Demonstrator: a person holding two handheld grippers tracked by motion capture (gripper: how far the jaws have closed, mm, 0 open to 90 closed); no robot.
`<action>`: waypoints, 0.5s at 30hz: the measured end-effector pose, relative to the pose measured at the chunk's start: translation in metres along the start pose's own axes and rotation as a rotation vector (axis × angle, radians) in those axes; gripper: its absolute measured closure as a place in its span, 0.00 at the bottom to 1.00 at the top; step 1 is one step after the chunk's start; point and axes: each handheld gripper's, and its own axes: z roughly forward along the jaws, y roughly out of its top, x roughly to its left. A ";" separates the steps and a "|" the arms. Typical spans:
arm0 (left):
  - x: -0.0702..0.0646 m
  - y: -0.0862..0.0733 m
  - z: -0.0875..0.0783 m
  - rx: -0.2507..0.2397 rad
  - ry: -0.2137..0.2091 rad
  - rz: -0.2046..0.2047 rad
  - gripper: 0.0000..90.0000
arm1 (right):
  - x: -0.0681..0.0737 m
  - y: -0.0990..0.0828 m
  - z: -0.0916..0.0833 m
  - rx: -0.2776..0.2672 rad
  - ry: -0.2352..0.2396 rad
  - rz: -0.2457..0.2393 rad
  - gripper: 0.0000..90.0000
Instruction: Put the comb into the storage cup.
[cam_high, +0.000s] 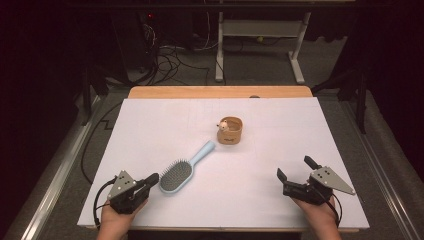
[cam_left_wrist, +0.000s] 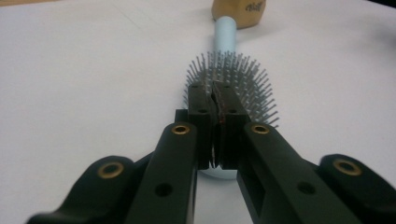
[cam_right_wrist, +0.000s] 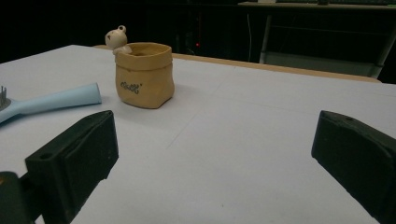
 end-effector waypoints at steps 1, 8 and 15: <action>0.002 -0.001 -0.001 -0.006 0.004 -0.005 0.95 | 0.000 0.000 0.000 0.000 0.000 0.000 0.02; 0.010 -0.002 -0.003 -0.020 0.010 -0.020 0.89 | -0.001 0.000 0.000 -0.001 0.002 0.004 0.02; 0.012 -0.003 -0.005 -0.045 0.020 -0.022 0.79 | -0.001 0.000 0.000 0.001 0.001 0.005 0.02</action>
